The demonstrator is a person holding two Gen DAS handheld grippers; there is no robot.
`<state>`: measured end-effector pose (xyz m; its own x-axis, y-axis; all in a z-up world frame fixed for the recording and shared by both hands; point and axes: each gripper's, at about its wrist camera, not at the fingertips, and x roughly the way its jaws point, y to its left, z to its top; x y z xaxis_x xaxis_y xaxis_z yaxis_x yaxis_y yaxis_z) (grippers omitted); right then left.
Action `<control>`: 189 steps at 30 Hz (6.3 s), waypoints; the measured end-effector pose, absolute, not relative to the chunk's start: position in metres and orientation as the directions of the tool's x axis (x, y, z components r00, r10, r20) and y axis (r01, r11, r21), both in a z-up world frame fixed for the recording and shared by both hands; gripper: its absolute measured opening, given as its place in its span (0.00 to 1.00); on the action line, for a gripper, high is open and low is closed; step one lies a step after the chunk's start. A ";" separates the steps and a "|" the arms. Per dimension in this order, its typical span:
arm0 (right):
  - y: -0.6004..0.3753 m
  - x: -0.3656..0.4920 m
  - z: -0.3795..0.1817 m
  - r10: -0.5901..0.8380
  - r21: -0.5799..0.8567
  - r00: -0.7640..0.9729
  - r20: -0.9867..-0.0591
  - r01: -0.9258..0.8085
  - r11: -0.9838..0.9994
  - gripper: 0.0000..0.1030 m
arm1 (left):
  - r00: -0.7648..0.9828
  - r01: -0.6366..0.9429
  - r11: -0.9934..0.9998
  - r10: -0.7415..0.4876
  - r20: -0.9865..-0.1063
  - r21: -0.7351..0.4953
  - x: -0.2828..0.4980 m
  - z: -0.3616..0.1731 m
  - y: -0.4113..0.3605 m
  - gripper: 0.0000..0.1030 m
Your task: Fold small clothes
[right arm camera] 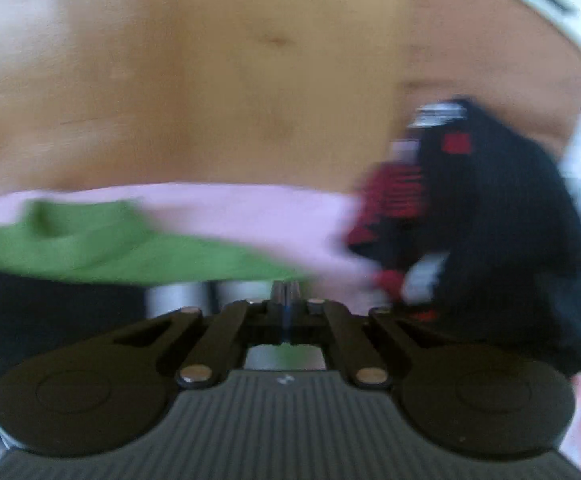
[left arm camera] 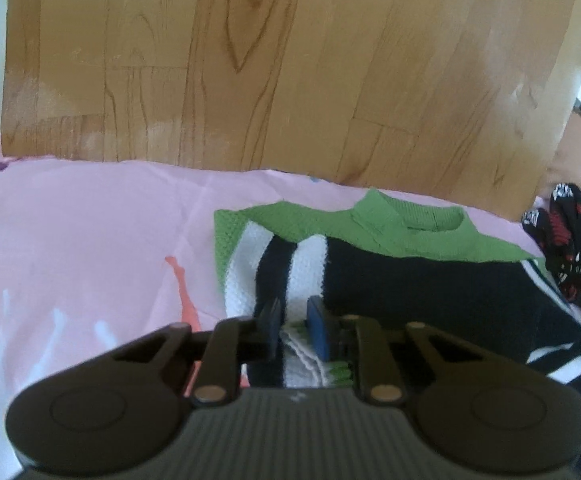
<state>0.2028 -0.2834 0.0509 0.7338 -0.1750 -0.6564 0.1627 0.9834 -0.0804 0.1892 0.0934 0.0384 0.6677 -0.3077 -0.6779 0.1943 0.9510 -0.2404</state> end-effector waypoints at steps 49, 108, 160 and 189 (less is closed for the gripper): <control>-0.144 0.139 0.044 0.222 -0.104 0.776 -0.590 -0.345 0.933 0.18 | 0.713 0.242 0.967 -0.236 -0.660 -0.084 0.176 0.045 0.060 0.15; -0.285 0.094 0.029 -0.004 0.082 0.807 -0.590 0.065 0.995 0.56 | 0.718 0.285 0.958 -0.232 -0.657 -0.027 0.173 0.032 0.047 0.48; -0.256 0.226 0.011 -0.109 -0.112 0.770 -0.629 0.049 0.992 0.04 | 0.735 0.293 0.956 -0.211 -0.645 0.021 0.165 0.030 0.033 0.71; -0.259 -0.010 0.021 0.224 0.143 0.818 -0.530 -0.174 0.974 0.12 | 0.716 0.192 0.980 -0.182 -0.674 -0.061 -0.031 0.046 0.109 0.72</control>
